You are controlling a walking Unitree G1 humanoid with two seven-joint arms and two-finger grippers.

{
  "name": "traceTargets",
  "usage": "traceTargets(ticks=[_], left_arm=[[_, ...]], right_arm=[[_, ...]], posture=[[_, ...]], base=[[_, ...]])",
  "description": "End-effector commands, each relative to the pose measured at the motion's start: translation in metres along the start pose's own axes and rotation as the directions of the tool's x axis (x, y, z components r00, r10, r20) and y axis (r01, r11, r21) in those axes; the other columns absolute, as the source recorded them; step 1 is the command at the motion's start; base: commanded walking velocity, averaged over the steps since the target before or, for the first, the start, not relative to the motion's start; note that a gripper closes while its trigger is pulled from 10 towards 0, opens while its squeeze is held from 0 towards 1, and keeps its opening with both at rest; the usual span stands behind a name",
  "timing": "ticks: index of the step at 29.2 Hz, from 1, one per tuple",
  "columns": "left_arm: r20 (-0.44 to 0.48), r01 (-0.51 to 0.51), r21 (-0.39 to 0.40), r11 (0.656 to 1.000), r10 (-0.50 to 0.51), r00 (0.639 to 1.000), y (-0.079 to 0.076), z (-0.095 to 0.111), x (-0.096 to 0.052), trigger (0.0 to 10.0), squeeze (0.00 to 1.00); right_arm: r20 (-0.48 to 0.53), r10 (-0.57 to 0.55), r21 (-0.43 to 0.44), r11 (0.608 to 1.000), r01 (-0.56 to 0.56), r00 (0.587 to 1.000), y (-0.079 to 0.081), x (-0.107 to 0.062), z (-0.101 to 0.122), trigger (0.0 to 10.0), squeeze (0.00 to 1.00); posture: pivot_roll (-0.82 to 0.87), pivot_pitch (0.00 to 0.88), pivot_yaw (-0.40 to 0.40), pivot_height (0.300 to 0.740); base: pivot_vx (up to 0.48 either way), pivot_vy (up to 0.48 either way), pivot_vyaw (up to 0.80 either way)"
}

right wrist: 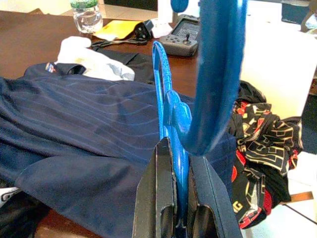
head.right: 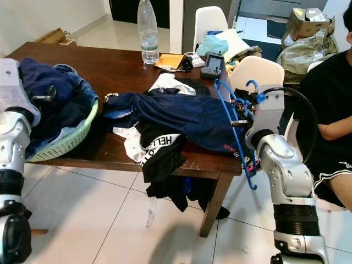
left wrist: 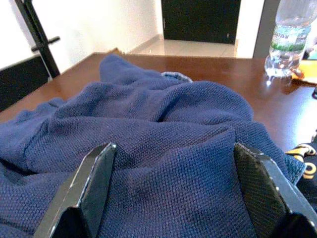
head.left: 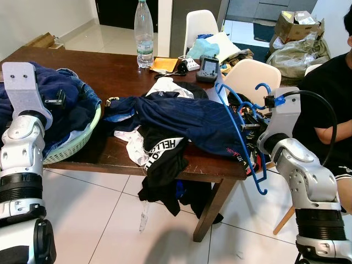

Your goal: Hang hanger

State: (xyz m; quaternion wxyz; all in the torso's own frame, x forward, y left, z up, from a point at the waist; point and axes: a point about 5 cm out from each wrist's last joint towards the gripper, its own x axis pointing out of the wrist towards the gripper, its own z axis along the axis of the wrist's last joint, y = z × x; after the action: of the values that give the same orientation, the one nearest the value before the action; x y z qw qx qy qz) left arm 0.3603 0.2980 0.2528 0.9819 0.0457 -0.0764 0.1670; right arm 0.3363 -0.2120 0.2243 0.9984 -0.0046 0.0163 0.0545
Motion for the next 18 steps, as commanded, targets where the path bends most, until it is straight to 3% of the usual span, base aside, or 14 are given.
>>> traceTargets(ticks=[1,14,16,18], left_arm=[[-0.027,-0.013,0.004,1.000,0.013,1.000,0.004,-0.006,0.000,0.0,0.00],[0.055,-0.025,0.072,0.997,0.021,0.998,0.005,0.014,0.002,0.0,0.00],[0.080,-0.027,0.075,0.997,0.021,0.997,0.005,0.021,0.002,0.0,0.00],[0.184,-0.016,0.055,0.998,0.006,0.983,0.000,0.052,0.006,0.0,0.00]], right_arm=[[0.009,0.002,-0.013,1.000,-0.001,1.000,0.000,-0.002,0.005,10.0,0.00],[0.013,0.010,0.002,1.000,-0.010,1.000,0.004,0.001,0.006,10.0,0.00],[0.017,0.010,0.004,1.000,-0.010,1.000,0.005,0.001,0.006,10.0,0.00],[0.030,0.006,0.011,1.000,-0.006,1.000,0.005,0.003,0.008,10.0,0.00]], posture=[[0.03,0.152,-0.063,0.740],[0.05,0.137,-0.054,0.740],[0.05,0.131,-0.049,0.740],[0.06,0.117,-0.045,0.740]], base=[[0.000,0.000,0.00],[0.000,0.000,0.00],[0.000,0.000,0.00],[0.000,0.000,0.00]])
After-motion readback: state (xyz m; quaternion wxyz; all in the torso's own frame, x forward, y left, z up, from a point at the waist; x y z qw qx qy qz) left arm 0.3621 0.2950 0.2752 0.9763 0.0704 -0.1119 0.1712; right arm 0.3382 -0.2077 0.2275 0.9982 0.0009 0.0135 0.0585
